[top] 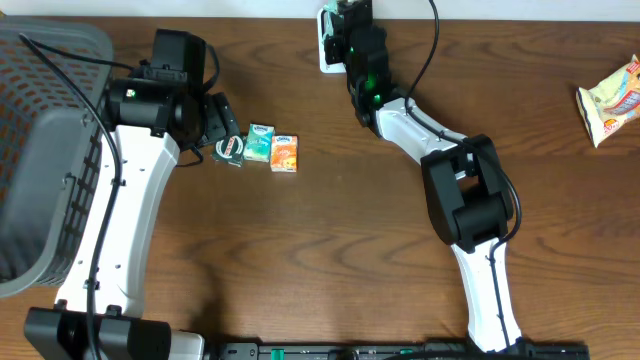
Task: Scan the item barcode
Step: 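Keep the green packet held at the scanner with the right gripper, then carry the green packet to the right edge and release it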
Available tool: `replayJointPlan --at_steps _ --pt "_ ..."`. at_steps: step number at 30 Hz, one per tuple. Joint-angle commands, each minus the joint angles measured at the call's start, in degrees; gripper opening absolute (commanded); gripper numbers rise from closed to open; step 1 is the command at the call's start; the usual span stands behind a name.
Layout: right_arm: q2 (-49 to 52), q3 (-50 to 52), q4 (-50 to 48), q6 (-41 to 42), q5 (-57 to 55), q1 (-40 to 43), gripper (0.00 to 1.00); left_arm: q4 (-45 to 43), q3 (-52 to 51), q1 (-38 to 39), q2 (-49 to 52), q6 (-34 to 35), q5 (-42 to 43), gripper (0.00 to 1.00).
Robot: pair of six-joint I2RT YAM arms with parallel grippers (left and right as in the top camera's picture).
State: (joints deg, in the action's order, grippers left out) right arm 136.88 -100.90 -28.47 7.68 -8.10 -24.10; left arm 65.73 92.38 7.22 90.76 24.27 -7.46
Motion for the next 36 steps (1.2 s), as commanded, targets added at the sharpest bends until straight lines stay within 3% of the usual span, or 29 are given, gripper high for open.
replayJointPlan --at_steps 1,11,26,36 --pt "-1.09 -3.69 -0.07 0.81 -1.03 0.22 0.06 0.22 0.5 -0.09 0.2 0.7 -0.52 0.98" --pt "-1.01 -8.76 11.76 -17.07 -4.42 0.85 0.06 0.22 0.5 -0.09 0.2 0.7 -0.52 0.98" --pt "1.73 -8.76 14.58 -15.08 1.03 0.79 0.09 0.22 0.5 -0.09 0.2 0.7 -0.52 0.98" --pt "-0.9 -9.14 14.32 -11.89 0.68 1.16 0.06 0.22 0.5 -0.09 0.2 0.7 -0.52 0.98"
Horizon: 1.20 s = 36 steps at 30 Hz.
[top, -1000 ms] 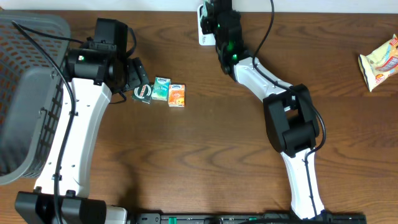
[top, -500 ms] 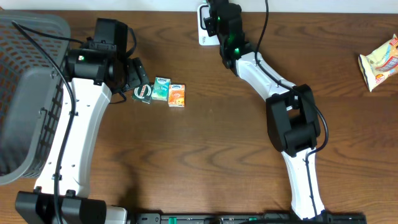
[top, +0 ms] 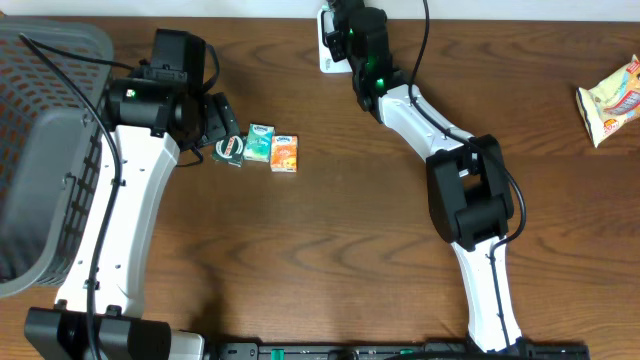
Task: Scan the item barcode
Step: 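Carry the green packet to the right edge and release it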
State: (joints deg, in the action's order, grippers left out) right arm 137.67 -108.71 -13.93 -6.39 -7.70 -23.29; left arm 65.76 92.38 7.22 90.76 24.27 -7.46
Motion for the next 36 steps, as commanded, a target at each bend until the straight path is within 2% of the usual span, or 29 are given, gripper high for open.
replayJointPlan --at_steps 1,8,11,16,18,23,28,36 --pt "-2.82 -1.33 -0.04 2.58 0.26 0.59 0.05 0.2 0.5 -0.09 0.2 0.7 -0.52 0.98" --pt "-13.77 -1.33 6.05 2.56 -4.72 3.85 0.04 0.2 0.5 -0.09 0.2 0.7 -0.52 0.98" --pt "-15.13 -1.33 9.68 2.49 -4.46 5.62 0.02 0.2 0.5 -0.09 0.2 0.7 -0.52 0.98" --pt "-12.76 -1.31 15.06 3.1 6.4 7.13 0.02 0.2 0.5 -0.09 0.2 0.7 -0.52 0.98" --pt "-10.45 -1.31 14.14 3.17 9.97 6.56 0.03 0.2 0.5 -0.09 0.2 0.7 -0.52 0.98" --pt "-3.89 -1.31 8.68 3.15 10.21 4.13 0.05 0.2 0.5 -0.09 0.2 0.7 -0.52 0.98" --pt "0.98 -1.31 4.2 5.03 6.01 2.38 0.04 0.22 0.5 -0.09 0.2 0.7 -0.52 0.98" --pt "-2.12 -1.33 1.75 5.05 -0.57 2.47 0.06 0.2 0.5 -0.09 0.2 0.7 -0.52 0.98"
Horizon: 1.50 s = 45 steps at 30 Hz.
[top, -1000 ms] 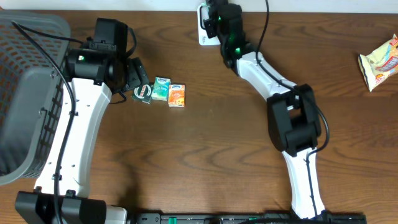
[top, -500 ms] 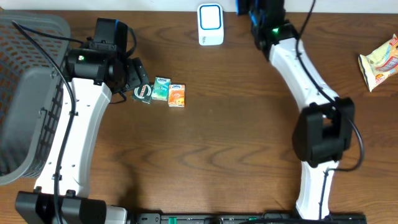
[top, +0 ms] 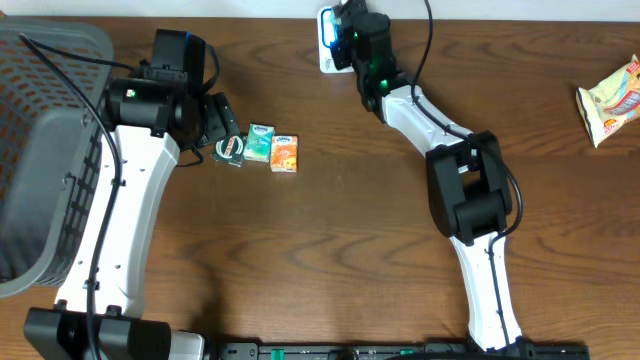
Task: Scan the item barcode
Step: 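Carry the green packet to the right edge and release it, then reach the right gripper to the orange Kleenex box and grasp it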
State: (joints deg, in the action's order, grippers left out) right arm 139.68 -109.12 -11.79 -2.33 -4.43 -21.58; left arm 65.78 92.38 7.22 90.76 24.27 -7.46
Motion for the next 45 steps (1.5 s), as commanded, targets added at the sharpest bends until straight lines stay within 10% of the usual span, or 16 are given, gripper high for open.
replayJointPlan --at_steps 1,16,21,28,39,45 --pt "-5.73 -0.92 0.28 1.01 -4.07 1.38 0.07 0.17 0.5 -0.09 0.2 0.7 -0.52 0.98" --pt "-18.86 -0.92 37.29 -1.66 -23.08 22.91 0.13 0.17 0.5 -0.09 0.2 0.7 -0.52 0.98" --pt "-16.65 -0.9 47.3 -1.62 -17.88 31.82 0.57 0.17 0.5 -0.09 0.2 0.7 -0.52 0.98" --pt "-15.17 -0.68 53.62 1.2 -10.82 38.73 0.93 0.17 0.5 -0.09 0.2 0.7 -0.52 0.98" --pt "-15.15 -0.68 55.8 8.96 40.74 35.19 0.88 0.17 0.5 -0.09 0.2 0.7 -0.52 0.98" --pt "-14.84 -0.52 58.95 10.4 44.5 25.46 0.88 0.17 0.5 -0.09 0.2 0.7 -0.52 0.98"
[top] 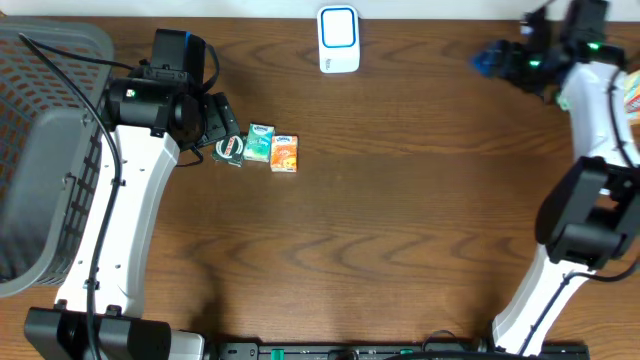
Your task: Scan the item barcode
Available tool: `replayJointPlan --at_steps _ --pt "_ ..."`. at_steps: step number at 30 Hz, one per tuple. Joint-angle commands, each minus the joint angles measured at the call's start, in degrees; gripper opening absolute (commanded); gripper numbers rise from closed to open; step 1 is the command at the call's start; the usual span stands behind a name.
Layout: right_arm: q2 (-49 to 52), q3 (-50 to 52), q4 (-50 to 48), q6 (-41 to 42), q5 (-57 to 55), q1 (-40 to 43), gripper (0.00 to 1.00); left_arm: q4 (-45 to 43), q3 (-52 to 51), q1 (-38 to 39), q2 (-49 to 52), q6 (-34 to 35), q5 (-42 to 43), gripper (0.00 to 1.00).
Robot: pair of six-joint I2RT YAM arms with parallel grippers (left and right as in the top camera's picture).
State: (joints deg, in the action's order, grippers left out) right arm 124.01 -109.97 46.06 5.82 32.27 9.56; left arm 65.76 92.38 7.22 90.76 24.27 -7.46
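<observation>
A white scanner with a blue-rimmed face [338, 38] stands uncovered at the table's far edge. Three small items lie in a row left of centre: a dark green packet [228, 149], a teal box [260, 143] and an orange box [285, 153]. My left gripper [224, 128] hangs right at the dark green packet; its jaws are too dark to read. My right gripper [497, 57] is at the far right, well away from the scanner, with a blue patch at its tip. Whether it holds anything cannot be told.
A grey mesh basket [40, 150] fills the left side. A yellow snack bag [633, 88] peeks out at the right edge, mostly behind the right arm's white link [590, 90].
The right gripper was over the scanner at the far edge; now it is far to the right near the snack bag, and the scanner is uncovered. The left arm and the three items have not moved.
At all three earlier moments the right gripper hovered over the scanner, shifting only slightly, while the left gripper stayed at the dark green packet. Now the right arm is at the right side and the scanner stands in full view.
</observation>
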Motion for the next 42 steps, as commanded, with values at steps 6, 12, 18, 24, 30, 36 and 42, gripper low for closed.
replayJointPlan --at_steps 6,12,18,24,30,36,42 --pt "3.08 0.42 2.95 2.27 2.05 -19.28 0.84 0.2 0.5 -0.09 0.2 0.7 -0.52 0.98" --pt "8.48 0.42 -0.28 7.23 -1.27 -32.44 0.78 0.2 0.5 -0.09 0.2 0.7 -0.52 0.98" --pt "12.85 0.42 -1.68 13.03 -4.55 -38.53 0.69 0.2 0.5 -0.09 0.2 0.7 -0.52 0.98" --pt "12.72 0.39 -2.67 14.8 -8.17 -40.5 0.6 0.2 0.5 -0.09 0.2 0.7 -0.52 0.98" --pt "12.74 0.42 -3.67 19.02 -12.98 -42.38 0.54 0.2 0.5 -0.09 0.2 0.7 -0.52 0.98" --pt "12.66 0.33 1.51 18.97 -28.17 -42.97 0.29 0.2 0.5 -0.09 0.2 0.7 -0.52 0.98" --pt "8.31 -0.94 13.44 18.75 -51.1 -39.47 0.3 0.2 0.5 -0.09 0.2 0.7 -0.52 0.98"
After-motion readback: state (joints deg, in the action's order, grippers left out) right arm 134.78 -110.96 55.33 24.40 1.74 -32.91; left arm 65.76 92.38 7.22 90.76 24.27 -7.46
